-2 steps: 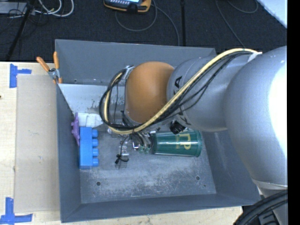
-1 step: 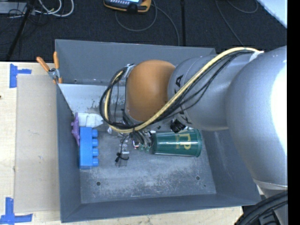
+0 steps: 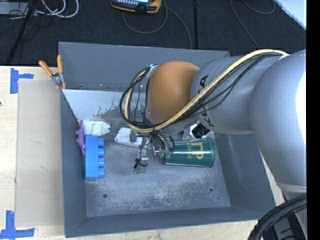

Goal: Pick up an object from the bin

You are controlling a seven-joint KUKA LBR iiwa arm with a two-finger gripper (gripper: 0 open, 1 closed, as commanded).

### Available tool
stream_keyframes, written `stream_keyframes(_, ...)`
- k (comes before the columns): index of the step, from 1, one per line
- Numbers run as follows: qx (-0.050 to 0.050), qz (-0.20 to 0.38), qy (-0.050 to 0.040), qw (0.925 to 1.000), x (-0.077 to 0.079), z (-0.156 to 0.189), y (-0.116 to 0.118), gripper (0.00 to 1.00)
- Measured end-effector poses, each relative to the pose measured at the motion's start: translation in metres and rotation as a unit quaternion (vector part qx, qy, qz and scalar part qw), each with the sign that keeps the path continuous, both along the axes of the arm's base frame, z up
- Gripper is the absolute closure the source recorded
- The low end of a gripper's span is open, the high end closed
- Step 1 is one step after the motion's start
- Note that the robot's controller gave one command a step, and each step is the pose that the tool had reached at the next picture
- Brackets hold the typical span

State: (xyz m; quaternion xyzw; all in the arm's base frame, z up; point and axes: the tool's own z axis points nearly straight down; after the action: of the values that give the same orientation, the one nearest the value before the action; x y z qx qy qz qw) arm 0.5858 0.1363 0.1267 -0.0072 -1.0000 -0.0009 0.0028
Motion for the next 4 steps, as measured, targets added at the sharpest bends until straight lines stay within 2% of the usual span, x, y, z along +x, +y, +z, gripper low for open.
stream_keyframes(1, -0.003, -0.010, 0.0011, 0.9999, 0.012, 0.016, -0.018, 0.00)
stream_keyframes(2, 0.001, -0.007, -0.0023, 1.0000, 0.019, 0.020, -0.024, 0.00)
stream_keyframes(3, -0.002, -0.021, 0.0012, 0.9998, 0.021, 0.005, -0.050, 0.00)
stream_keyframes(4, -0.001, 0.000, 0.0000, 1.0000, 0.021, -0.003, -0.065, 0.00)
